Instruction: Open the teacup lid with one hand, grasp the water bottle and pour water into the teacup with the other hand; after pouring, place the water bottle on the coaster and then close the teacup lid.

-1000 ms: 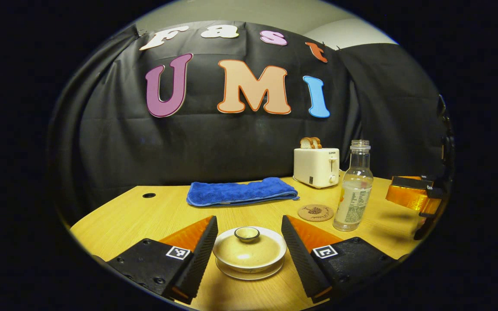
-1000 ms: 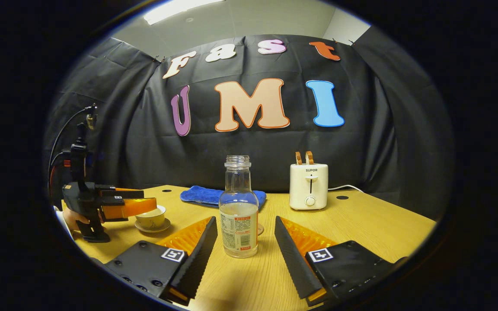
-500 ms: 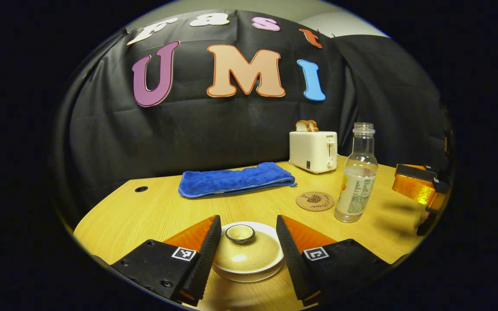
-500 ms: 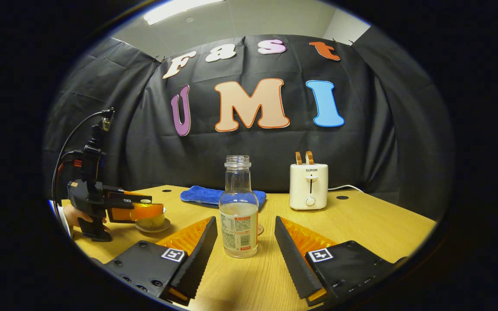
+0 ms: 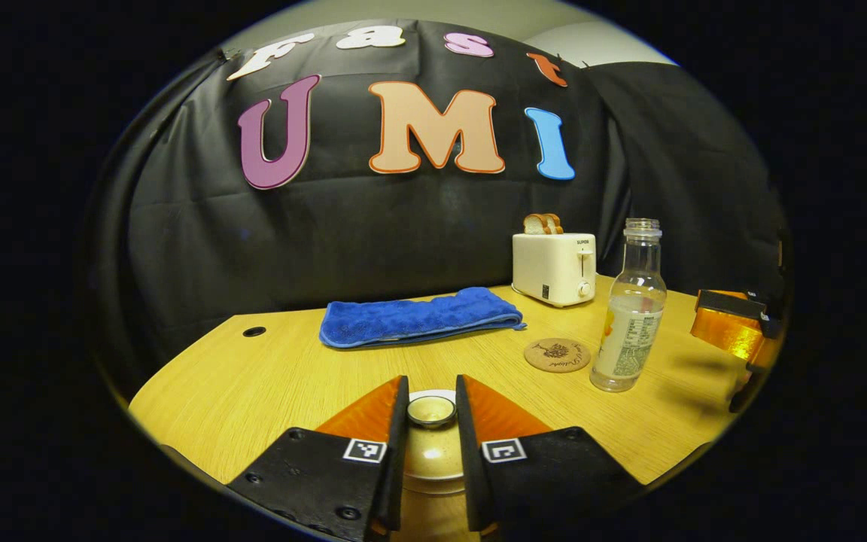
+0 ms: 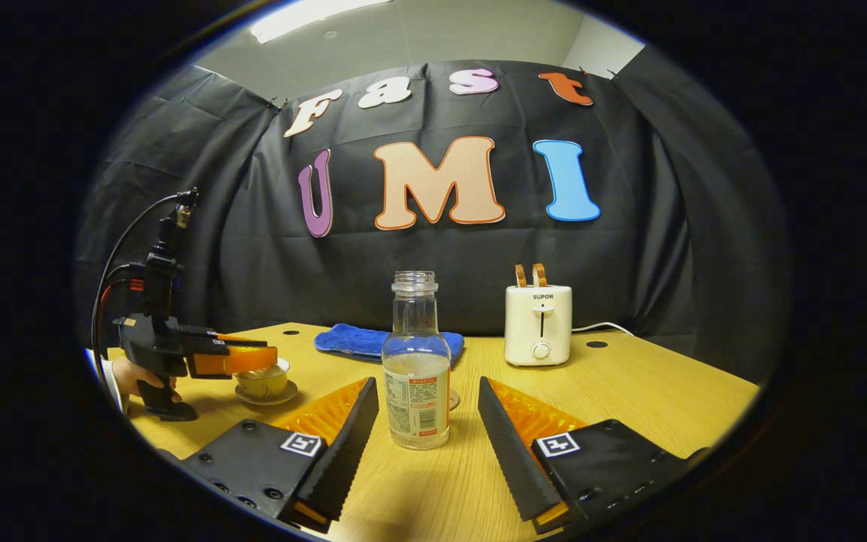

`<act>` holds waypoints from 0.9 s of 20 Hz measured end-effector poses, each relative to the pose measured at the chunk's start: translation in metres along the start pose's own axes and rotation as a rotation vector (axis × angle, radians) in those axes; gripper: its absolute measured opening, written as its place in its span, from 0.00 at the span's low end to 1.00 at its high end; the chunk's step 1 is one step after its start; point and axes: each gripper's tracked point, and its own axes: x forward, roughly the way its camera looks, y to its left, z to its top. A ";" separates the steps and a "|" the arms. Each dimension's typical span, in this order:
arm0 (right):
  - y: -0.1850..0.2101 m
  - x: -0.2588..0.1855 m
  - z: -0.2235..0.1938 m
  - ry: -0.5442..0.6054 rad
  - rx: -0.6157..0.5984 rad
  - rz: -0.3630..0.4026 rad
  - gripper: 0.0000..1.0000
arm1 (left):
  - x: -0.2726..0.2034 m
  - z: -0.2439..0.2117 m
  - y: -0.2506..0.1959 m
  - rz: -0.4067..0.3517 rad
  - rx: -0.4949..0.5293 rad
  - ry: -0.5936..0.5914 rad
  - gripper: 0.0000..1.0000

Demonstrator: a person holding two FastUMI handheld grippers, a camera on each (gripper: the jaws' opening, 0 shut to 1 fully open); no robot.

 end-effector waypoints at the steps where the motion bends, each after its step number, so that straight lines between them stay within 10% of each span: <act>1: 0.000 0.001 0.001 0.000 0.000 0.001 0.91 | 0.000 0.000 0.000 0.003 -0.001 0.000 0.29; 18: 0.005 0.041 -0.014 0.079 -0.004 0.055 0.87 | -0.019 0.012 0.019 0.095 -0.031 -0.101 0.26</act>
